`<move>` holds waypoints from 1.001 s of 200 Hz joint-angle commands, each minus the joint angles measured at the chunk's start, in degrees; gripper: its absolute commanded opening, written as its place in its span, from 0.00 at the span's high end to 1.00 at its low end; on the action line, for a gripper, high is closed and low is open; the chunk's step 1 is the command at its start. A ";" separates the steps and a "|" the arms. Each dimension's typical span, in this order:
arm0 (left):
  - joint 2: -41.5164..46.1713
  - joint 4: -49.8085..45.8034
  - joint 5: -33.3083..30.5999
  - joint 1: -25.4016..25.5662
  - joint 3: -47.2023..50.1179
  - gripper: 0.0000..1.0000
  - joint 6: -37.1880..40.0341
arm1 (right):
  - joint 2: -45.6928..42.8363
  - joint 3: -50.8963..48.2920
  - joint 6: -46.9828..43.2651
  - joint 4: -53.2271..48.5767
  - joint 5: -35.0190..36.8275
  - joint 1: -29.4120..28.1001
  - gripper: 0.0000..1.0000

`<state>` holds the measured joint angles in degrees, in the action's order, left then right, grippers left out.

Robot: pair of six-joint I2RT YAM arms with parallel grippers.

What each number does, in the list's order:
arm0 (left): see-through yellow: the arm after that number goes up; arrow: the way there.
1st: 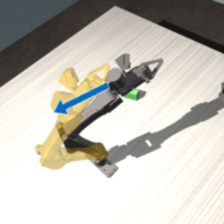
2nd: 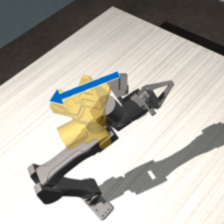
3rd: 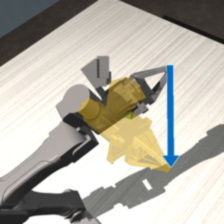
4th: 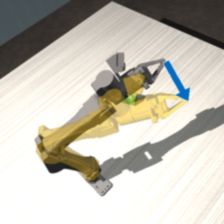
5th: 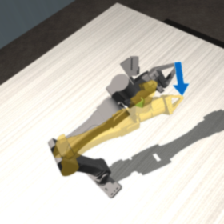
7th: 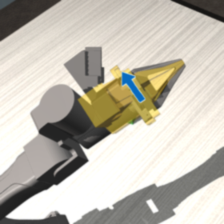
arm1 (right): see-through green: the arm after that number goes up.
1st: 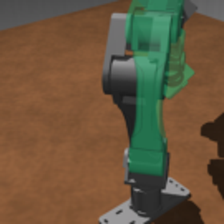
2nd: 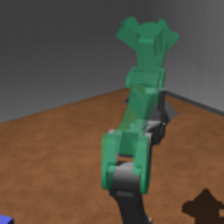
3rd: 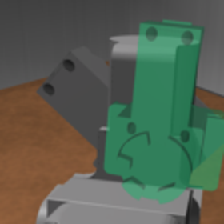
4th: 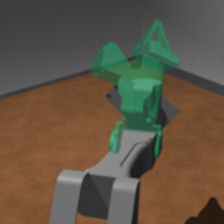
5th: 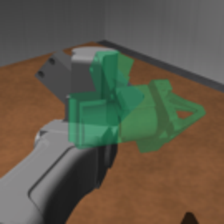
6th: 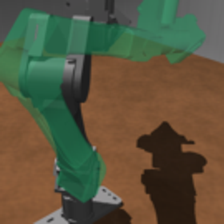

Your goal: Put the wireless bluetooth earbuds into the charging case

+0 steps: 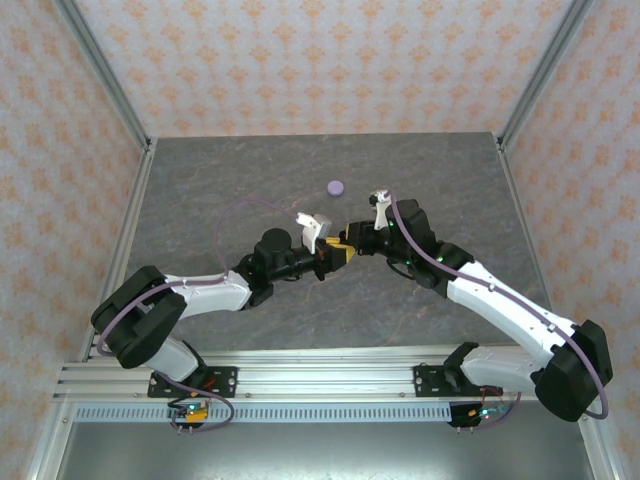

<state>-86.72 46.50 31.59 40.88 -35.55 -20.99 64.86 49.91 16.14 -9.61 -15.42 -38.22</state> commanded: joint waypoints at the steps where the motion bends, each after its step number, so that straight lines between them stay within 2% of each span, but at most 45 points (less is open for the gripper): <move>1: 2.23 1.46 1.36 0.15 -1.79 0.85 0.60 | -0.70 -0.87 -0.97 -0.06 1.09 -0.28 0.81; 85: 2.76 0.89 -1.01 0.14 -1.71 0.85 -0.03 | -0.89 -1.57 -1.20 -0.59 -2.17 -0.30 0.80; 147: 3.77 0.04 0.32 0.09 -1.87 0.85 2.21 | -0.35 -0.68 -1.90 -1.93 -7.38 -0.33 0.65; 200: 6.29 -1.15 2.26 0.37 -0.33 0.84 9.33 | -0.63 1.52 -2.73 -3.71 -11.09 -0.29 0.53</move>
<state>-83.83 42.87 31.51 40.88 -35.57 -16.88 64.86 49.45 14.52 -10.33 -23.11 -38.22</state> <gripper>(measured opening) 0.191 0.452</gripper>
